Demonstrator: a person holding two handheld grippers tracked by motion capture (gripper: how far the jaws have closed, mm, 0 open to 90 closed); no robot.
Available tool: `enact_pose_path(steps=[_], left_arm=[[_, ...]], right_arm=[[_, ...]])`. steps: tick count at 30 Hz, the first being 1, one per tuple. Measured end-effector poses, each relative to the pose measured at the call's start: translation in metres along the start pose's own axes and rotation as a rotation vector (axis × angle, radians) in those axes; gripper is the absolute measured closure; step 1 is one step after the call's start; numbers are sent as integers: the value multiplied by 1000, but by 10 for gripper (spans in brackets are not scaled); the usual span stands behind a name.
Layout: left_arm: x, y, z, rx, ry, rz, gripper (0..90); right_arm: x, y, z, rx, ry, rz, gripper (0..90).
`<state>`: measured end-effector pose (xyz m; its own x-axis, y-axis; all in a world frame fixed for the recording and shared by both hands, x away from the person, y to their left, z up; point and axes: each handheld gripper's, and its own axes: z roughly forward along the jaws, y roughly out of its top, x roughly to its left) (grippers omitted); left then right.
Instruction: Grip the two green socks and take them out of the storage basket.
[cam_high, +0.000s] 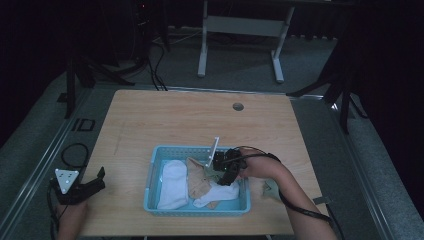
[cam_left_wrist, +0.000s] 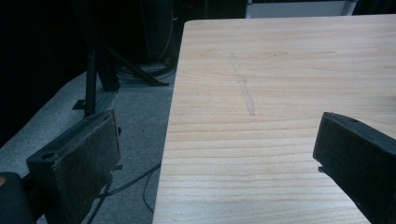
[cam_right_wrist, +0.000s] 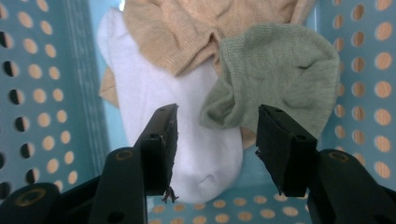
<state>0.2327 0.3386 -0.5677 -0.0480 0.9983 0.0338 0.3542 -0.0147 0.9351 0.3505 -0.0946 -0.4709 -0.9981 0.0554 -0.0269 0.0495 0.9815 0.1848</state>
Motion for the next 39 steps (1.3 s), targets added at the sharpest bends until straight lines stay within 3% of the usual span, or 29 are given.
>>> enact_pose_path(steps=[10,22,25,29,31,32,39], left_arm=[[0,0,0,-1,-2,2,4],[1,0,0,-4,-4,-6,3],[1,0,0,-3,-4,-6,4],[0,0,0,-3,-3,-4,4],[0,0,0,-3,-3,-4,4],[0,0,0,-3,-2,-3,4],[0,0,0,-2,-1,-3,4]], right_arm=[[-6,7,20,49,-31,12,454],[-11,12,35,59,-45,25,464],[-11,12,38,61,-52,27,509],[-12,11,37,73,-83,17,730],[-13,11,36,75,-84,13,762],[-13,10,32,70,-86,14,824],[-13,8,15,55,-98,4,847]])
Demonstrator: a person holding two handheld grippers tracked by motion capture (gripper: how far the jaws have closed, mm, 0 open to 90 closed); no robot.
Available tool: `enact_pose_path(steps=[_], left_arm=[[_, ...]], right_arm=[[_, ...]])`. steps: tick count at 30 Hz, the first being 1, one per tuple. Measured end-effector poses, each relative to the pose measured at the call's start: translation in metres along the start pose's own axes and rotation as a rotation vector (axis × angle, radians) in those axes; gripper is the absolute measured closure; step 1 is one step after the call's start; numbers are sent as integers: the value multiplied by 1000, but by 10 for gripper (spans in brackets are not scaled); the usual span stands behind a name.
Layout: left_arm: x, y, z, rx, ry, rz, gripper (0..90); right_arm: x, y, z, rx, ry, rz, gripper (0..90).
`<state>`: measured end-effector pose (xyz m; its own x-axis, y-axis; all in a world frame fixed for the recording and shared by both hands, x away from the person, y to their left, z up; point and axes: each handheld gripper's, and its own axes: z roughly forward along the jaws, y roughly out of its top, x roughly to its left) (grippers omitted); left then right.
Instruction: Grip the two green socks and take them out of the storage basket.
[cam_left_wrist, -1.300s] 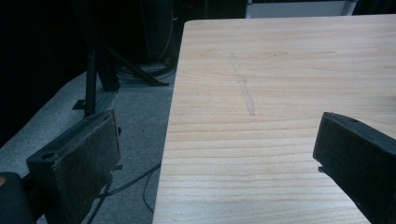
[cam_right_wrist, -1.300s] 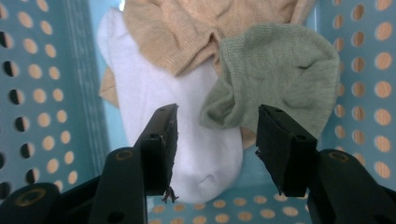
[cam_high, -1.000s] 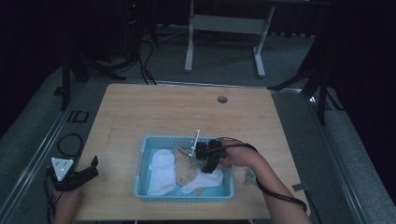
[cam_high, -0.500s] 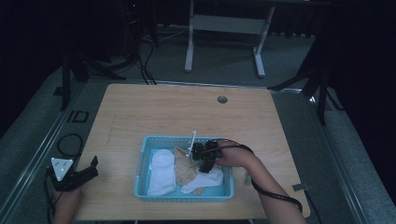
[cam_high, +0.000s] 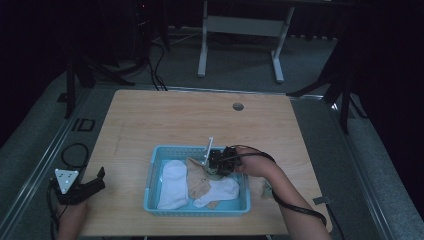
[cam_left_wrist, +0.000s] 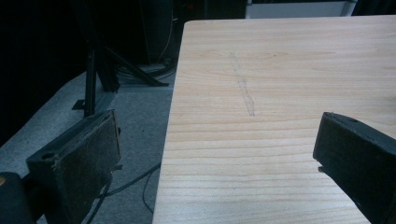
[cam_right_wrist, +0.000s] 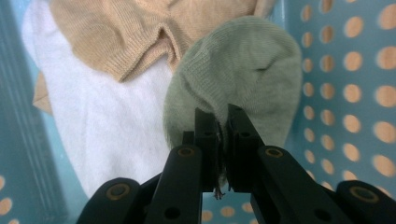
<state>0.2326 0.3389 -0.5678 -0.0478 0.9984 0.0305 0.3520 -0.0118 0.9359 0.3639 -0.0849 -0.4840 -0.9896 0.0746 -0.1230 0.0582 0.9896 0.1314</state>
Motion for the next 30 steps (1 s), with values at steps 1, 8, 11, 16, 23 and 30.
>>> enact_pose_path(steps=[1,8,11,16,23,30], left_arm=[[0,0,0,0,0,0,3],[0,0,0,0,2,-1,4],[0,0,0,2,3,1,4],[0,0,0,3,3,2,4],[0,0,0,2,5,0,4],[0,0,0,2,4,-2,4]], right_arm=[[0,0,-2,-1,0,0,847],[2,-3,-16,-16,-18,-10,850],[2,-3,-25,-26,-30,-10,851],[2,-2,-39,-40,-41,-18,851],[5,0,-60,-65,-68,-31,850],[3,0,-84,-91,-82,-35,849]])
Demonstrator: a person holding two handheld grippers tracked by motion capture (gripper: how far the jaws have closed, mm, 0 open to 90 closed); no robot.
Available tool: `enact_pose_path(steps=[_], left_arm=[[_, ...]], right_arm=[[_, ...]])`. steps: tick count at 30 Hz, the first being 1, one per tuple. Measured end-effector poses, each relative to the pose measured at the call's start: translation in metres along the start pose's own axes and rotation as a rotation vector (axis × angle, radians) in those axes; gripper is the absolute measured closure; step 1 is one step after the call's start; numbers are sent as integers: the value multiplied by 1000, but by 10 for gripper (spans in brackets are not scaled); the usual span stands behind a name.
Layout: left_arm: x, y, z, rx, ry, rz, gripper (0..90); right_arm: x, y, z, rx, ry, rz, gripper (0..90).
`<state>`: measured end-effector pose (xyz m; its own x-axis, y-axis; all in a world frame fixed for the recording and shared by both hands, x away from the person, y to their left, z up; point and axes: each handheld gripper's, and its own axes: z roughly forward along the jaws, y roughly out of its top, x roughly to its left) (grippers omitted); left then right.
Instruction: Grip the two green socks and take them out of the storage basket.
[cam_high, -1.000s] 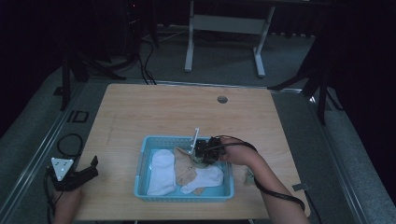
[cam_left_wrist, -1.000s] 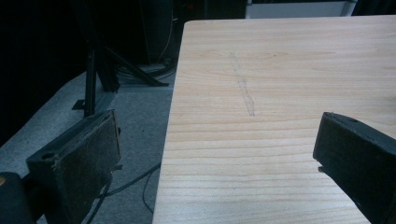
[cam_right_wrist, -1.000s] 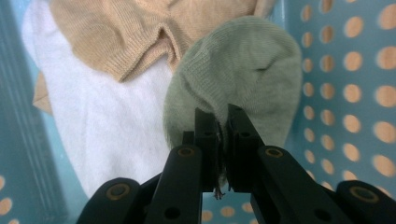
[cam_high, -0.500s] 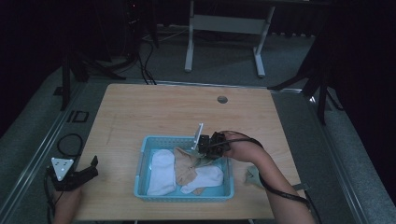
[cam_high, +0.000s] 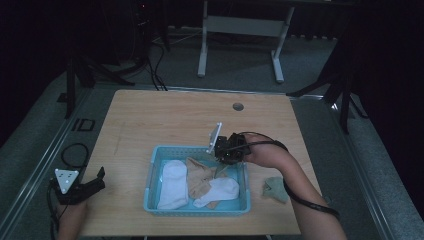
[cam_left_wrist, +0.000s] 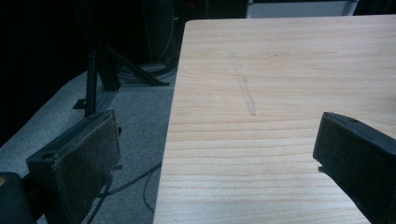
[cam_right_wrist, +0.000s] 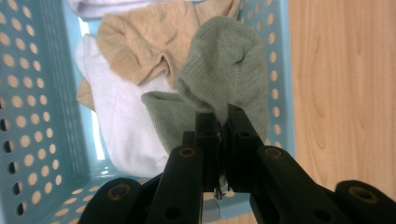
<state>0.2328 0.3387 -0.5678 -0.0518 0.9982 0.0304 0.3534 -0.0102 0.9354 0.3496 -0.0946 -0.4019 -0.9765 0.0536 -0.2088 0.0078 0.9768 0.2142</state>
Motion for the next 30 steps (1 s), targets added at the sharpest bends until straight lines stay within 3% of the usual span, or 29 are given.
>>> enact_pose_path(steps=[16,21,30], left_arm=[[0,0,0,5,3,2,4],[0,0,0,5,2,-3,4],[0,0,0,5,4,-1,4]], right_arm=[[-6,-8,-47,-34,-59,13,850],[-10,-18,-65,-53,-86,36,849],[-18,-46,-73,-29,-108,93,849]])
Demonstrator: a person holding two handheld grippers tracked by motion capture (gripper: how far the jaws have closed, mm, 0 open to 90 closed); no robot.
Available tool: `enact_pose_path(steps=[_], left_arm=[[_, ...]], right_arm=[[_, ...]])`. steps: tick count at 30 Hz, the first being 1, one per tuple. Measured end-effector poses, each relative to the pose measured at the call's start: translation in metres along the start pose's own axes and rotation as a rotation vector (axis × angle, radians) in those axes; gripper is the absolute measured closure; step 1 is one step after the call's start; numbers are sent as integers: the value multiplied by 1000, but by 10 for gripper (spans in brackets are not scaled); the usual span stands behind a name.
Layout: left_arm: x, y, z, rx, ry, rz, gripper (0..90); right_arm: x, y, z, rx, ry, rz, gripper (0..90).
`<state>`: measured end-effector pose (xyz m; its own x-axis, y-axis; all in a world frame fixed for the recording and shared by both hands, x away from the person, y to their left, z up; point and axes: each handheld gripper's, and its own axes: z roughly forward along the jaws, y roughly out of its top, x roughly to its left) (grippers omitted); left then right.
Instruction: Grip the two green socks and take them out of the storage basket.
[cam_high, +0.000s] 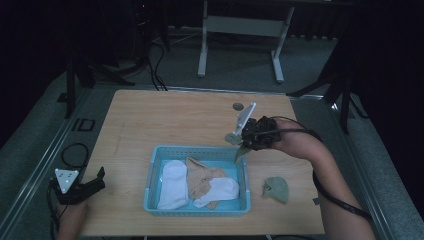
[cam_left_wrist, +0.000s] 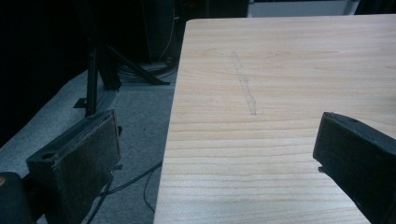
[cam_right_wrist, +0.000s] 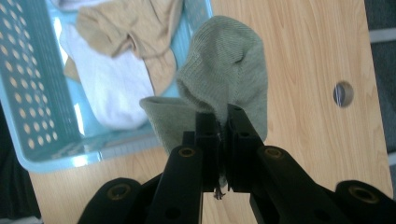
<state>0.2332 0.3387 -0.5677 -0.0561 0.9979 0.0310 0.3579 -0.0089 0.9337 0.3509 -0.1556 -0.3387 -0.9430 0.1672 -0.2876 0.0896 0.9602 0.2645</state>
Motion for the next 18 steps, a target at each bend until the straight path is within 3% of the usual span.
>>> enact_pose_path(steps=[9,10,12,13,18], left_arm=[[0,0,0,1,1,2,3],[0,0,0,3,1,4,4],[0,0,0,4,1,4,4],[0,0,0,3,2,4,4],[0,0,0,4,4,6,4]], right_arm=[[-14,-31,-2,10,-20,77,847],[-19,-41,1,21,-18,113,847],[-22,-46,4,34,-20,128,847],[-27,-56,10,48,-22,161,847],[-36,-76,28,51,-9,213,841]])
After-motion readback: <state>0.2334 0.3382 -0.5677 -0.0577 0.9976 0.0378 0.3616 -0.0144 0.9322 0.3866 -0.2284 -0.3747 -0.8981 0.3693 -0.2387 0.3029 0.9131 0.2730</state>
